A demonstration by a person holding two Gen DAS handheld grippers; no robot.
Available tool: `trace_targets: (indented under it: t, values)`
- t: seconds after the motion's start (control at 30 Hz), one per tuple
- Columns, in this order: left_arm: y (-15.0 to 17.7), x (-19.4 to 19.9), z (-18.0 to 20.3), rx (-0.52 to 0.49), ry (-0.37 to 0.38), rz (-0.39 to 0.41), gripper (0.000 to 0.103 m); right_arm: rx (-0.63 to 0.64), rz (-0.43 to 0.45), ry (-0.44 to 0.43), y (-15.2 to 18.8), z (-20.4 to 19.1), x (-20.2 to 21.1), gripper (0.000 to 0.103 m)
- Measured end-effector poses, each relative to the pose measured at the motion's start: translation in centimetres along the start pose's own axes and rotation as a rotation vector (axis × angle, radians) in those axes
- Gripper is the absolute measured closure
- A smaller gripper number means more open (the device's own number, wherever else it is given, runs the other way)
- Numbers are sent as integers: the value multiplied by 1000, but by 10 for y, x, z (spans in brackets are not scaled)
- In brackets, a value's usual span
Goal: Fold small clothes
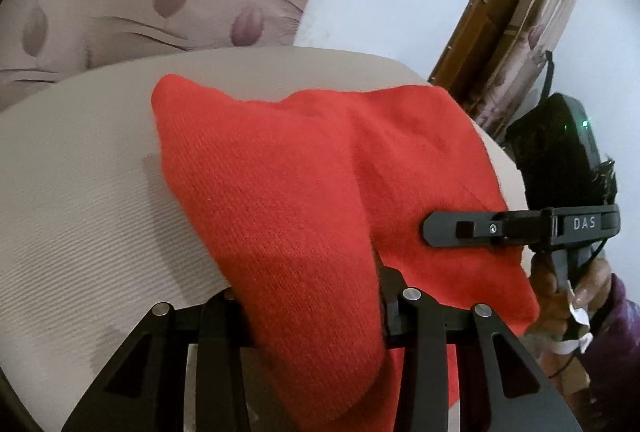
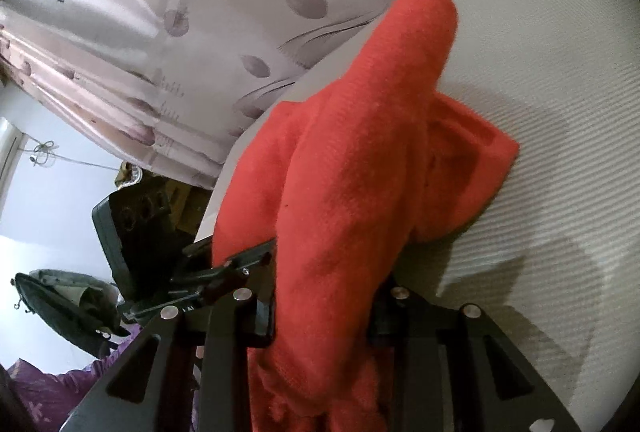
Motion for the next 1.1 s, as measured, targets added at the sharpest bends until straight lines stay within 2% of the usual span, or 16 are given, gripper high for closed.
trace_targets:
  t: [0.43, 0.73, 1.1]
  values:
    - [32, 67, -41, -11, -148, 51, 64, 16, -26, -66, 28, -54, -50, 74]
    - [51, 96, -59, -2, -186, 63, 64, 33, -51, -85, 47, -79, -74, 74]
    - [66, 118, -68, 1, -186, 74, 64, 48, -68, -90, 64, -100, -88, 74]
Point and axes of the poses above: each gripper's, at about its wrist camera, not at the fingertips, and x roughly against the way its jaws point, z to its right, y to its underside, the point moved 7 cm from there along -x, roughly the way its jaws point, and after that the axes turned 13 degrees about -y, right-handed, at the moved point
